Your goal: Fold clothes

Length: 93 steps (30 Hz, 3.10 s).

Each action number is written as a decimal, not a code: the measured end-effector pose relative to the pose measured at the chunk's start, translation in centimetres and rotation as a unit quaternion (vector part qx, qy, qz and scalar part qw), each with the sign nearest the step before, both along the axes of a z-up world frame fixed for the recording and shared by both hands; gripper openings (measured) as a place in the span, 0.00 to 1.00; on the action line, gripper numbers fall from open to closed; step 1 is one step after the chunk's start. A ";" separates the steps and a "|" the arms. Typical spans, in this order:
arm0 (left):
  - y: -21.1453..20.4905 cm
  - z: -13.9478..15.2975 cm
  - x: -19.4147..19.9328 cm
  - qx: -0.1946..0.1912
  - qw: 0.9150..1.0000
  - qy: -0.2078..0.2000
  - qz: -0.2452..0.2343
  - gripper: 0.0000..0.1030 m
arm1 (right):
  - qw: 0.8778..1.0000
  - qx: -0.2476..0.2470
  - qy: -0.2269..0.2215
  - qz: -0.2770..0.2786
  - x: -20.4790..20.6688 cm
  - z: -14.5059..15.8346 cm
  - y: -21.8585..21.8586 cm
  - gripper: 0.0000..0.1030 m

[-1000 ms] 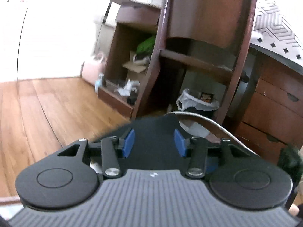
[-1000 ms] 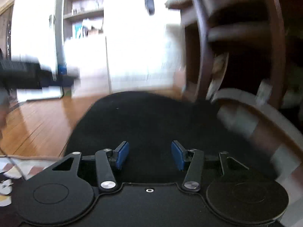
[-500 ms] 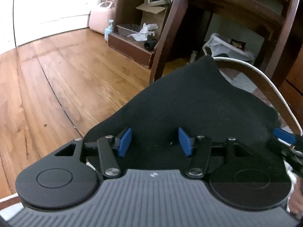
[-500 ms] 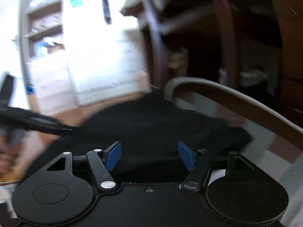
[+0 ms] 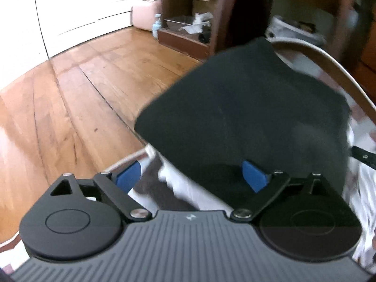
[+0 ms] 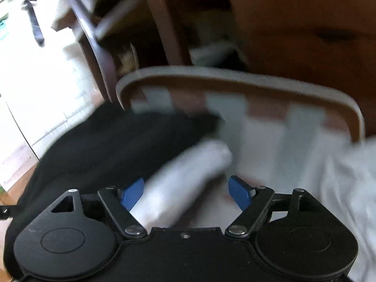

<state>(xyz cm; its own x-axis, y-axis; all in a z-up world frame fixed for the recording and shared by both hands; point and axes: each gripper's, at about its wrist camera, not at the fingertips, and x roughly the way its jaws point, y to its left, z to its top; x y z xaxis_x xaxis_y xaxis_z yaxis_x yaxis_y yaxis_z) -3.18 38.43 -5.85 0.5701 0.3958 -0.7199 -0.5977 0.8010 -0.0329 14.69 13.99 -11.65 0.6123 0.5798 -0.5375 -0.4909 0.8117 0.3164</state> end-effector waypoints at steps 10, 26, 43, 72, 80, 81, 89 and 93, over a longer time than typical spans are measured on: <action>-7.5 3.8 -3.7 -0.019 0.997 0.019 -0.066 0.94 | 0.997 -0.062 0.052 -0.008 -4.5 4.4 -6.0 0.81; -17.0 5.6 -5.4 -0.020 0.981 0.082 -0.174 1.00 | 0.987 -0.126 0.067 0.070 -12.8 10.4 -8.8 0.88; -19.3 5.3 -5.2 0.000 0.976 0.112 -0.185 1.00 | 0.982 -0.157 0.076 0.068 -14.5 11.5 -10.4 0.88; -21.2 5.5 -3.4 0.016 0.976 0.116 -0.183 1.00 | 0.972 -0.203 0.068 0.095 -13.1 10.1 -10.1 0.88; -21.4 5.7 -3.2 0.023 0.976 0.111 -0.187 1.00 | 0.971 -0.206 0.063 0.098 -13.1 10.3 -10.1 0.88; -21.4 5.7 -3.2 0.023 0.976 0.110 -0.185 1.00 | 0.971 -0.207 0.063 0.099 -13.1 10.4 -10.1 0.88; -21.3 6.1 -3.3 0.027 0.978 0.107 -0.178 1.00 | 0.969 -0.214 0.057 0.105 -13.2 10.6 -9.7 0.88; -21.4 6.4 -3.3 0.033 0.977 0.105 -0.180 1.00 | 0.971 -0.206 0.059 0.101 -13.1 10.8 -9.9 0.88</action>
<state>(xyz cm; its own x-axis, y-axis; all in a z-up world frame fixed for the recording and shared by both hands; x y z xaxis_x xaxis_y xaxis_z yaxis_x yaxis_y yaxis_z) -6.46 17.01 0.53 0.5237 0.2455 -0.8158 -0.2642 0.9572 0.1184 1.57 4.05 -0.85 0.4281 0.4022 -0.8093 -0.6340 0.7718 0.0482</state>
